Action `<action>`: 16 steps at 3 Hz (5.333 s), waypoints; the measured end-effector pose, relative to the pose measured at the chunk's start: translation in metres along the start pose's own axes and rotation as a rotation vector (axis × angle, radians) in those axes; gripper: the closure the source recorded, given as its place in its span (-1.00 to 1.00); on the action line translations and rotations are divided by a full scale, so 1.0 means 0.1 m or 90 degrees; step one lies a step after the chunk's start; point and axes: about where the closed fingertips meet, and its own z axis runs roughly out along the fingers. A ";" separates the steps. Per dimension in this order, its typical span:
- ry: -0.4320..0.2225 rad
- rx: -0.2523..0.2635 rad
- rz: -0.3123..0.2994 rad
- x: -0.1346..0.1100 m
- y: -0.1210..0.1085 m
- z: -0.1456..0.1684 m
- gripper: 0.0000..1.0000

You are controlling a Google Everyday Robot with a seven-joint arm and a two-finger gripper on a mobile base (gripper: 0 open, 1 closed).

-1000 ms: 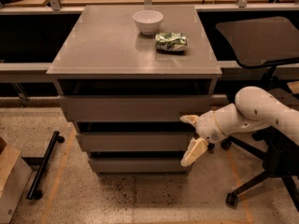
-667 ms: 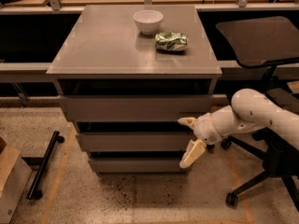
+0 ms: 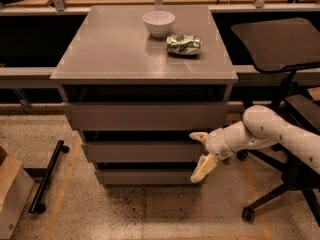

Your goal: Open middle drawer

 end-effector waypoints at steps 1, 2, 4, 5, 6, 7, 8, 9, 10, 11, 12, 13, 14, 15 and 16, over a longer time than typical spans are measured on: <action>-0.011 0.017 0.023 0.26 -0.09 0.15 -1.00; -0.028 0.045 0.048 0.56 -0.42 0.35 -1.00; -0.034 0.046 0.061 0.64 -0.42 0.45 -1.00; -0.051 0.054 0.048 0.64 -0.55 0.53 -1.00; -0.061 0.061 0.031 0.63 -0.73 0.55 -1.00; -0.070 0.066 0.025 0.68 -0.94 0.61 -1.00; -0.073 0.069 0.026 0.76 -1.15 0.70 -1.00; -0.069 0.067 0.037 0.88 -1.33 0.83 -1.00; -0.050 0.073 0.071 1.08 -1.30 0.90 -0.94; -0.048 0.075 0.071 1.07 -1.29 0.89 -0.50; -0.048 0.075 0.072 1.04 -1.29 0.86 -0.04; -0.048 0.075 0.072 1.04 -1.29 0.85 0.43; -0.049 0.071 0.072 1.03 -1.28 0.89 0.42; -0.040 0.058 0.079 1.03 -1.25 0.92 -0.04; -0.040 0.057 0.081 1.03 -1.24 0.92 -0.67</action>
Offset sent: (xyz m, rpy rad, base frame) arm 0.0311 -0.0238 -0.0784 0.0503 0.0033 -0.1477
